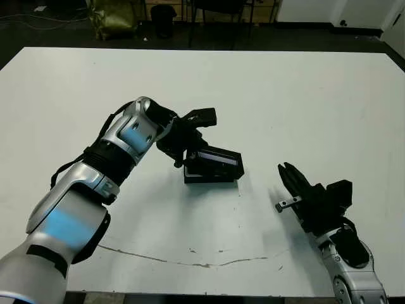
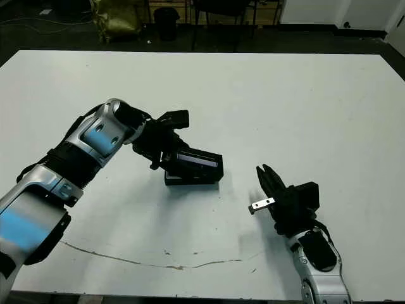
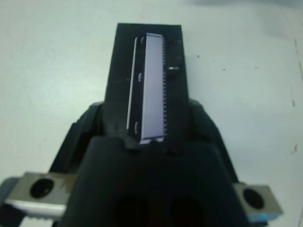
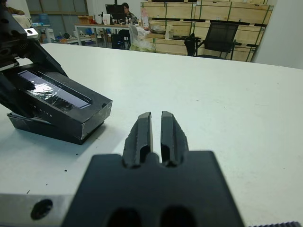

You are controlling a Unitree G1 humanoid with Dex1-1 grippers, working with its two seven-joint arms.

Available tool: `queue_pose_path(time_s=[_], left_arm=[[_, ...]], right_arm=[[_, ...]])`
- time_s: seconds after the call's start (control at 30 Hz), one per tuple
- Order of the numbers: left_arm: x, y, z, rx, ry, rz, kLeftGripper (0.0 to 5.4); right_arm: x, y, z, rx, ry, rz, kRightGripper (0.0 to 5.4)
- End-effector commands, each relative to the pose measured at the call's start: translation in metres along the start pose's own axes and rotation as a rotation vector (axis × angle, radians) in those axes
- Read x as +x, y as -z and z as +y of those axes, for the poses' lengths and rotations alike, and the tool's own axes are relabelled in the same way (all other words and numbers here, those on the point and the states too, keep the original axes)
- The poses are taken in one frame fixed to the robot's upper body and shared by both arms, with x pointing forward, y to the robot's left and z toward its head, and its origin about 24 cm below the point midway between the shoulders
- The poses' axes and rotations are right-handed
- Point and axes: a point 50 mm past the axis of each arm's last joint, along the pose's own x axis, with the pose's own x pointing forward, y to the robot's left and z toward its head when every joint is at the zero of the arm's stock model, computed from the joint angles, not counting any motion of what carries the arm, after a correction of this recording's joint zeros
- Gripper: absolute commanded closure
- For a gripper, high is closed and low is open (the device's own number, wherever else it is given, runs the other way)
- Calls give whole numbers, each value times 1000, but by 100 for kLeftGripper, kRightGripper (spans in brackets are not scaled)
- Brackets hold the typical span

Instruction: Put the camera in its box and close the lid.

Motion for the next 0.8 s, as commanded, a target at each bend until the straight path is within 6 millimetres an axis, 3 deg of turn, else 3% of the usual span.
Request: queue_pose_path(time_s=[0.03,0.8], left_arm=[[-1,7,0,-11,-1,43,285],[-2,39,6,-139,-56,191,285]], right_arm=[[-3,6,-1,-1,9,27,540],[-4,6,-1,23,17,44,540]])
